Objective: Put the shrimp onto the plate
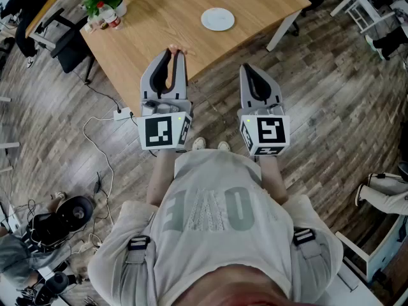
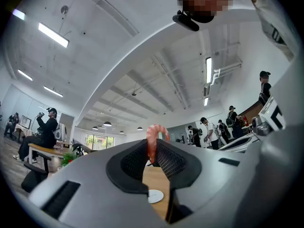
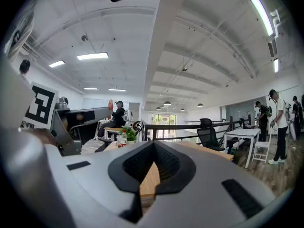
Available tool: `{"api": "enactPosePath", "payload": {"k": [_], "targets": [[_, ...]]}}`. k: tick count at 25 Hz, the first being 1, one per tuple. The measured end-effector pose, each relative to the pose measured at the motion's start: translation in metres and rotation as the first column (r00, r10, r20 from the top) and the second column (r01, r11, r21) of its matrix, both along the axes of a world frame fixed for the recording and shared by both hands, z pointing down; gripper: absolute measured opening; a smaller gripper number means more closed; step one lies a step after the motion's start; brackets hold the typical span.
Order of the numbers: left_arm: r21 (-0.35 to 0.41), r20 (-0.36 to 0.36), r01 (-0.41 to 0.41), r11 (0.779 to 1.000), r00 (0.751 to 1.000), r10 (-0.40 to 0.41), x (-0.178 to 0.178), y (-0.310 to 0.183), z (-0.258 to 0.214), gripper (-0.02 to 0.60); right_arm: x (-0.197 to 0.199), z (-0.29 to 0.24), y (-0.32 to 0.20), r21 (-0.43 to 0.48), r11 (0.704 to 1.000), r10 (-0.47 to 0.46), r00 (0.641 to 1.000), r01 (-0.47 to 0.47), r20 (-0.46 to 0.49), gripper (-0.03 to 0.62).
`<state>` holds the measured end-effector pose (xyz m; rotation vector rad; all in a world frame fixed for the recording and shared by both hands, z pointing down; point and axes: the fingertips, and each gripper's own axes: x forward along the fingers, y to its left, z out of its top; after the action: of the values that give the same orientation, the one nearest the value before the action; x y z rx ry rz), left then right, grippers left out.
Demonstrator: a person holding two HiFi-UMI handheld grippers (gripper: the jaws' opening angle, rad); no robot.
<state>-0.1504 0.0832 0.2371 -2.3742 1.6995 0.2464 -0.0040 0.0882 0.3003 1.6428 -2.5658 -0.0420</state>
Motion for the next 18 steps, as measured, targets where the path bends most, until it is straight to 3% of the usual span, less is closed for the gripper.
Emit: {"api": "enactPosePath", "payload": {"k": [7,18], "targets": [[0.011,-0.001,0.008,1.0,1.0,-0.008,0.006,-0.003,-0.003,0.063,0.006,0.002,-0.004,0.001,1.0,-0.008,1.0,0.008,0.001,0.018],[0.012,0.028,0.023,1.0,0.999,-0.023,0.044,0.006,-0.003,0.063,0.037,-0.002,0.006,0.049,0.998,-0.049,0.999,0.049,0.014,0.02]]}}
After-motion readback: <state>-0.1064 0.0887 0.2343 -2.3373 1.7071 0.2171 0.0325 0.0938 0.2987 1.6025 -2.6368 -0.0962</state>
